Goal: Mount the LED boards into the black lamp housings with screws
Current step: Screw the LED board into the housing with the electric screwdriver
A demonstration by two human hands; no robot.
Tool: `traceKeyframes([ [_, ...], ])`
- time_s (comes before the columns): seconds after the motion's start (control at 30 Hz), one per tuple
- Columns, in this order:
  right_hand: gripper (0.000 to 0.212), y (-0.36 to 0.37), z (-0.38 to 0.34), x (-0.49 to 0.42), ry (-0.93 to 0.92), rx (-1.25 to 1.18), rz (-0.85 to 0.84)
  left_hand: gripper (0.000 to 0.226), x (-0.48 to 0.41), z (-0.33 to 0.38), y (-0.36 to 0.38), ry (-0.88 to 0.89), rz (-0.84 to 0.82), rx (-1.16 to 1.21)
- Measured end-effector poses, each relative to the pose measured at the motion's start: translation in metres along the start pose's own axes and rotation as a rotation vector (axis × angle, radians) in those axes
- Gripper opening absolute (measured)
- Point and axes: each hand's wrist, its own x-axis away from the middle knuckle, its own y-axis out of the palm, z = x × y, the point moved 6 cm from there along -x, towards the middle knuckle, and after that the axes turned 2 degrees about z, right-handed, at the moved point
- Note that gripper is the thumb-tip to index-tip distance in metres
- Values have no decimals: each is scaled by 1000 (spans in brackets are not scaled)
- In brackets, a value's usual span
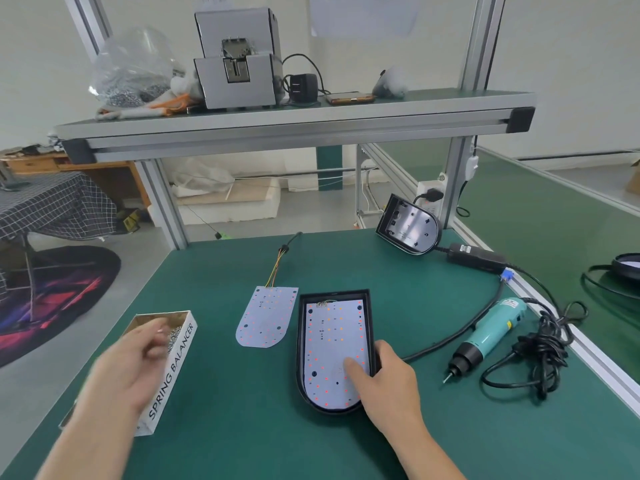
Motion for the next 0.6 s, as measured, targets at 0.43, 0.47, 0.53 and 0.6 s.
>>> traceKeyframes([
  [0.43,36,-2,-7,2,19,73,-20,15,75,-170,169,-600,-370,59],
  [0.47,32,-2,-8,1,24,113,-65,17,73,-174,169,-584,-353,18],
  [0.53,26,-3,-10,-2,33,245,-226,20,69,-179,168,-572,-337,-36],
  [0.6,38,-15,-11,-9,28,367,-357,19,67,-181,168,-576,-339,-43],
])
